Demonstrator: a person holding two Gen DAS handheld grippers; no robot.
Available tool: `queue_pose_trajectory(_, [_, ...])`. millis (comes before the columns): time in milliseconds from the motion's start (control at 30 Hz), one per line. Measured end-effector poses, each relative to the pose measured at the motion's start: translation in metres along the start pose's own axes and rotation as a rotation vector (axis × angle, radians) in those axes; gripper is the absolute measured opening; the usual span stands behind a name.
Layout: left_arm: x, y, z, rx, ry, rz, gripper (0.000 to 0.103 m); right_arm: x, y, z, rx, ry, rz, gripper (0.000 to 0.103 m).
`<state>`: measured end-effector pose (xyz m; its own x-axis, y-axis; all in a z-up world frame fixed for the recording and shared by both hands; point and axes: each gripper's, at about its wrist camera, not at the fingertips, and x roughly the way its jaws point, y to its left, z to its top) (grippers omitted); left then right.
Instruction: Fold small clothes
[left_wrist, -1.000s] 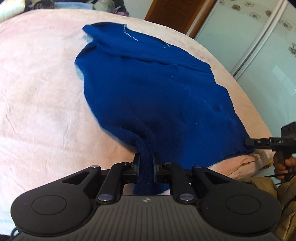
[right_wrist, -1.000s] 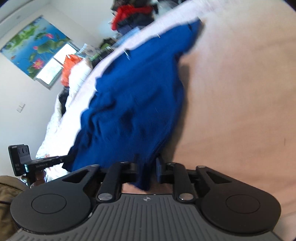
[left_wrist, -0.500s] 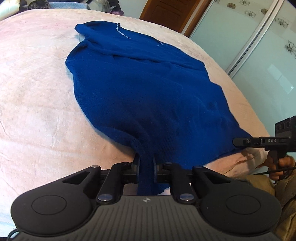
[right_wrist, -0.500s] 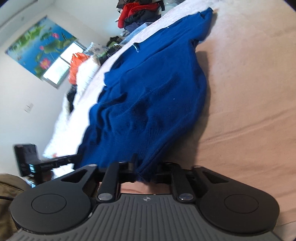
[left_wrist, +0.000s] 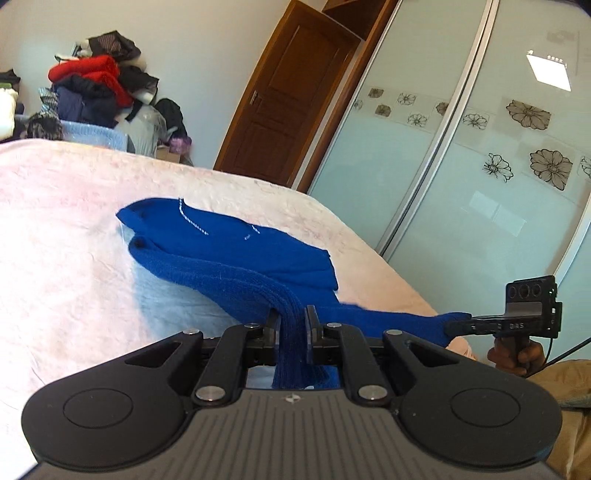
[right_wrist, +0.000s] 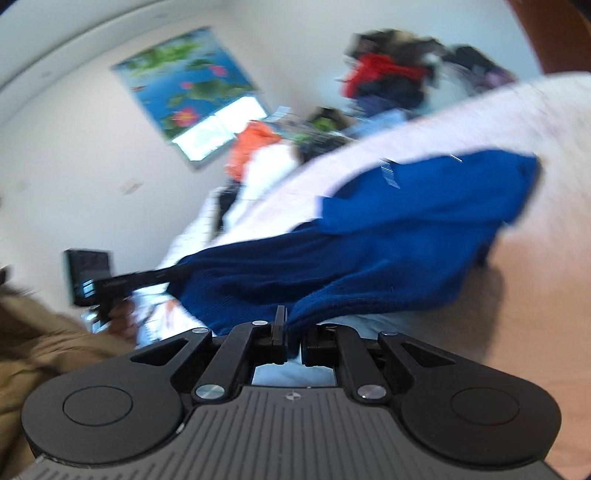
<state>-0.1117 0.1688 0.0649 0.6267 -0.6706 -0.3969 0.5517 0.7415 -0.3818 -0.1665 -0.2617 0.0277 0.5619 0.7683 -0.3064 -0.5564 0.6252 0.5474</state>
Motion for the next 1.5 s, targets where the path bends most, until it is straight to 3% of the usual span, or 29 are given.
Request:
queue_pose_trajectory(100, [0.008, 0.010, -0.003, -0.043, 0.042, 0.033, 0.011, -0.001, 0.002, 0.001, -0.021, 0.015, 0.005, 0.010])
queue_pose_trajectory(233, [0.023, 0.018, -0.010, -0.071, 0.103, 0.068, 0.011, 0.006, -0.013, -0.002, 0.056, 0.024, -0.005, 0.007])
queue_pose_trajectory(300, [0.028, 0.019, -0.013, -0.064, 0.118, 0.083, 0.011, 0.013, -0.020, -0.006, 0.082, 0.065, -0.051, 0.009])
queue_pose_trajectory(367, [0.030, 0.020, -0.015, -0.064, 0.130, 0.100, 0.011, 0.014, -0.027, -0.010, 0.088, 0.082, -0.137, 0.019])
queue_pose_trajectory(433, [0.032, 0.024, -0.016, -0.077, 0.141, 0.105, 0.011, 0.009, -0.030, -0.013, 0.089, 0.061, -0.220, 0.042])
queue_pose_trajectory(467, [0.032, 0.026, -0.018, -0.082, 0.146, 0.106, 0.011, 0.005, -0.033, -0.015, 0.120, 0.037, -0.239, 0.064])
queue_pose_trajectory(500, [0.032, 0.027, -0.019, -0.083, 0.150, 0.108, 0.011, 0.001, -0.038, -0.021, 0.166, 0.008, -0.222, 0.077])
queue_pose_trajectory(567, [0.033, 0.028, -0.021, -0.082, 0.160, 0.116, 0.012, 0.001, -0.050, -0.029, 0.276, -0.009, -0.155, 0.086])
queue_pose_trajectory(633, [0.035, 0.028, -0.023, -0.082, 0.169, 0.116, 0.012, 0.009, -0.065, -0.045, 0.389, 0.044, -0.154, 0.085])
queue_pose_trajectory(700, [0.037, 0.029, -0.024, -0.084, 0.173, 0.115, 0.012, 0.022, -0.068, -0.062, 0.409, 0.126, -0.215, 0.079])
queue_pose_trajectory(733, [0.038, 0.029, -0.024, -0.085, 0.175, 0.116, 0.012, 0.023, -0.066, -0.067, 0.394, 0.120, -0.226, 0.080])
queue_pose_trajectory(833, [0.041, 0.032, -0.025, -0.104, 0.180, 0.108, 0.012, 0.037, -0.060, -0.076, 0.413, 0.135, -0.155, 0.065])
queue_pose_trajectory(967, [0.045, 0.032, -0.027, -0.111, 0.183, 0.105, 0.012, 0.070, -0.063, -0.077, 0.412, 0.165, -0.223, 0.011])
queue_pose_trajectory(1000, [0.045, 0.031, -0.028, -0.107, 0.182, 0.109, 0.012, 0.071, -0.067, -0.075, 0.428, 0.138, -0.211, 0.003])
queue_pose_trajectory(1167, [0.036, 0.029, -0.025, -0.099, 0.132, 0.101, 0.012, 0.055, -0.050, -0.041, 0.272, 0.036, -0.294, 0.005])
queue_pose_trajectory(1267, [0.041, 0.035, -0.029, -0.115, 0.155, 0.102, 0.012, 0.049, -0.042, -0.028, 0.148, 0.065, -0.401, 0.006])
queue_pose_trajectory(1300, [0.045, 0.037, -0.033, -0.127, 0.173, 0.107, 0.012, 0.050, -0.049, -0.029, 0.149, 0.093, -0.427, 0.017])
queue_pose_trajectory(1367, [0.051, 0.040, -0.038, -0.142, 0.198, 0.103, 0.012, 0.054, -0.061, -0.039, 0.232, 0.123, -0.437, 0.026])
queue_pose_trajectory(1433, [0.053, 0.039, -0.041, -0.138, 0.210, 0.108, 0.012, 0.050, -0.066, -0.050, 0.300, 0.083, -0.396, 0.037])
queue_pose_trajectory(1500, [0.053, 0.038, -0.041, -0.129, 0.215, 0.111, 0.012, 0.042, -0.070, -0.056, 0.386, 0.066, -0.324, 0.056])
